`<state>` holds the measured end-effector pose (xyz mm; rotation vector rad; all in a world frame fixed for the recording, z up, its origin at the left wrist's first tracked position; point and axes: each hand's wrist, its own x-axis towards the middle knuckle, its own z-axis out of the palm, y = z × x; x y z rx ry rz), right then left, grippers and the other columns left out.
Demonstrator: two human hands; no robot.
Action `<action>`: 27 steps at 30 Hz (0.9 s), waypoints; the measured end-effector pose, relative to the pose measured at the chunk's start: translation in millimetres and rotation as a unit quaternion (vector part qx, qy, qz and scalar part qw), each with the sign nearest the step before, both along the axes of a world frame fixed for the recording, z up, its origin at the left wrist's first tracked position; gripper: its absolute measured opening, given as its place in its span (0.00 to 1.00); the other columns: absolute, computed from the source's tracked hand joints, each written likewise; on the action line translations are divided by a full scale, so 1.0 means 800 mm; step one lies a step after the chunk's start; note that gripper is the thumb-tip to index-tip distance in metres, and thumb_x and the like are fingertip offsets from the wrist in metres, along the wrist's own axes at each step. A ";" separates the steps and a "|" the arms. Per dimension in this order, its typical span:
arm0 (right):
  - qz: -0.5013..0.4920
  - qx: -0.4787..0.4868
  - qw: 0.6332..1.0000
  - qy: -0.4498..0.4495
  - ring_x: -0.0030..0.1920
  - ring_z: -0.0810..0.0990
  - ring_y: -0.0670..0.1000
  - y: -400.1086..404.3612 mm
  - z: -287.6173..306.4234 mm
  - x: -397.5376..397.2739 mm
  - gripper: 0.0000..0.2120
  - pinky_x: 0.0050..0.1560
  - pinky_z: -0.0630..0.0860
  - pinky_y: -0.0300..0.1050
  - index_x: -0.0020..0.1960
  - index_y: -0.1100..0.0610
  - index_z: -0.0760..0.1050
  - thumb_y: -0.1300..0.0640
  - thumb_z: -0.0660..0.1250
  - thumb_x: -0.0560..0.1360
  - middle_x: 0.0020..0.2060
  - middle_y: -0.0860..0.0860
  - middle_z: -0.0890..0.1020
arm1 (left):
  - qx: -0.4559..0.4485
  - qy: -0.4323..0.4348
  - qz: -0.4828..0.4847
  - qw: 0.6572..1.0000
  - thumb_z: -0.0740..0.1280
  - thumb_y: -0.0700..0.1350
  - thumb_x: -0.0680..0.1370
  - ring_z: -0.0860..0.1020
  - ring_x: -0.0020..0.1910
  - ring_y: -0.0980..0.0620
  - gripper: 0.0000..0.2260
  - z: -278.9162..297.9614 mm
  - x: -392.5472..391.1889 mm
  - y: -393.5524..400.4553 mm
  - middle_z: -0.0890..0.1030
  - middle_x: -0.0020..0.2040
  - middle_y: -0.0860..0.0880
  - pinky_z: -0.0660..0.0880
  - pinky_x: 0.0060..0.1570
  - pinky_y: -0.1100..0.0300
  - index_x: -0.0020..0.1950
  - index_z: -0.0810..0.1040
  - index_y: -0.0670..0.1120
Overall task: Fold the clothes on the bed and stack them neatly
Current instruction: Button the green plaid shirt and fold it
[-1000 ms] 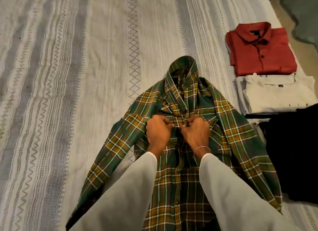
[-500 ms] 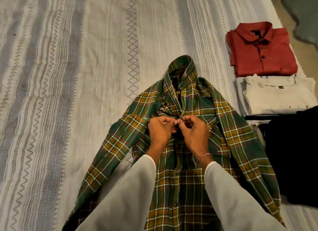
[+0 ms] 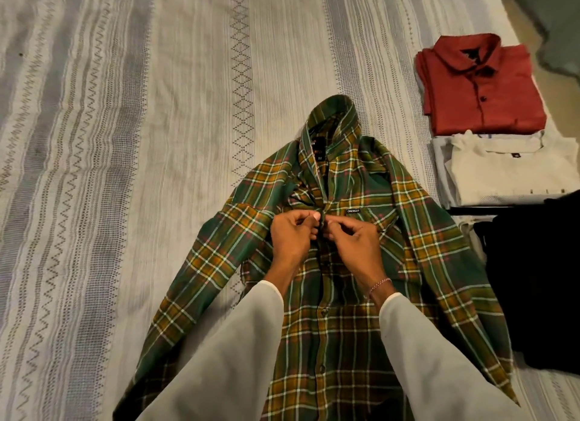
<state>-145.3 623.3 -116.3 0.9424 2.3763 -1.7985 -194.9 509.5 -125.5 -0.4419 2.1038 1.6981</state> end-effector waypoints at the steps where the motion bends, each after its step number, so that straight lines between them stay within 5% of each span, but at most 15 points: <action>1: -0.004 -0.009 1.000 -0.003 0.48 0.86 0.46 0.002 -0.002 -0.001 0.07 0.55 0.83 0.50 0.54 0.56 0.86 0.59 0.72 0.77 0.46 0.47 0.87 | -0.001 -0.003 0.000 1.000 0.71 0.42 0.79 0.80 0.33 0.56 0.04 0.000 0.000 0.000 0.84 0.36 0.49 0.79 0.37 0.62 0.47 0.85 0.44; 11: -0.015 0.020 0.999 -0.030 0.41 0.85 0.43 -0.004 -0.010 -0.012 0.02 0.48 0.84 0.46 0.45 0.51 0.86 0.57 0.75 0.75 0.38 0.44 0.86 | -0.055 -0.001 -0.063 0.997 0.67 0.43 0.82 0.78 0.30 0.57 0.11 0.002 -0.009 0.001 0.81 0.32 0.51 0.77 0.37 0.59 0.41 0.82 0.48; 15: -0.029 -0.092 0.994 -0.055 0.41 0.86 0.51 0.003 -0.010 -0.014 0.05 0.49 0.84 0.50 0.44 0.54 0.85 0.60 0.72 0.78 0.37 0.51 0.87 | -0.076 -0.006 -0.116 0.990 0.63 0.43 0.84 0.75 0.31 0.54 0.13 0.004 -0.011 0.003 0.79 0.32 0.50 0.71 0.34 0.60 0.40 0.80 0.46; 21: -0.058 -0.249 0.964 -0.080 0.39 0.83 0.50 0.012 0.002 -0.021 0.06 0.40 0.81 0.39 0.46 0.62 0.83 0.64 0.68 0.79 0.37 0.56 0.84 | -0.083 0.050 -0.120 0.988 0.67 0.43 0.81 0.79 0.41 0.55 0.02 0.003 -0.008 0.003 0.81 0.42 0.51 0.78 0.44 0.56 0.53 0.76 0.46; 24: -0.048 -0.187 0.977 -0.093 0.38 0.84 0.51 0.017 0.003 -0.017 0.05 0.37 0.81 0.39 0.47 0.61 0.84 0.61 0.70 0.79 0.37 0.54 0.85 | -0.147 0.095 -0.125 0.977 0.74 0.47 0.77 0.79 0.37 0.55 0.09 0.002 -0.010 -0.003 0.80 0.37 0.54 0.78 0.40 0.55 0.51 0.74 0.50; 27: -0.037 0.025 0.996 -0.072 0.37 0.85 0.49 0.021 0.004 -0.023 0.07 0.38 0.80 0.41 0.44 0.55 0.83 0.53 0.72 0.78 0.35 0.49 0.85 | -0.228 0.155 -0.153 0.949 0.73 0.49 0.77 0.79 0.39 0.53 0.08 0.013 -0.026 -0.004 0.79 0.37 0.55 0.79 0.42 0.51 0.53 0.77 0.50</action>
